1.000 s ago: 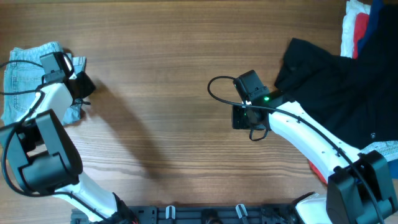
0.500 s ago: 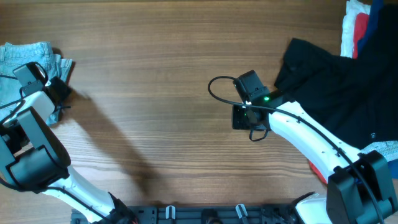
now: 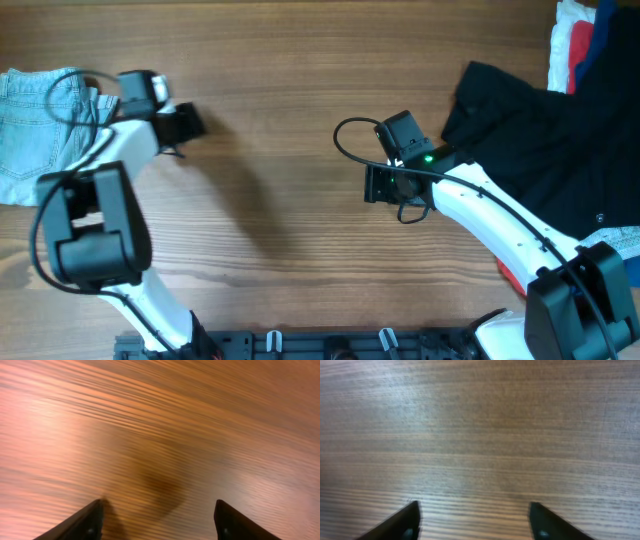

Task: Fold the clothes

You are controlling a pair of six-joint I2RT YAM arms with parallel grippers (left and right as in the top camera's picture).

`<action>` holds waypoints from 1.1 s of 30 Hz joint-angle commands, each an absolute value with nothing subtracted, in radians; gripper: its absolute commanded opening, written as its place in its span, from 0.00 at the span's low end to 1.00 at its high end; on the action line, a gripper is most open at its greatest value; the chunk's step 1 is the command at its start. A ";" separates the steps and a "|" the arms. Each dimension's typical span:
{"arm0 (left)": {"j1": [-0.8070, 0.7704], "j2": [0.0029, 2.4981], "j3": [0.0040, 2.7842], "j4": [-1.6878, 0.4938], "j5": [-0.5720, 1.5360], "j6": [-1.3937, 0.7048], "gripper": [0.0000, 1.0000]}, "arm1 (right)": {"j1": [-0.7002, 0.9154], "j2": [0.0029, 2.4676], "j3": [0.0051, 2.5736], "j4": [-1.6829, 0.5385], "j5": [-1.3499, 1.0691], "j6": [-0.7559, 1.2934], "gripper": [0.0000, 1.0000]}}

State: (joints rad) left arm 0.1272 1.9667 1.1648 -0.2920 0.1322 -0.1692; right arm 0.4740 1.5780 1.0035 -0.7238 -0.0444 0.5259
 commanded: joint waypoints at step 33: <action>-0.173 0.907 1.126 -1.003 0.020 -0.165 1.00 | 0.234 0.717 0.875 -0.797 0.071 0.341 1.00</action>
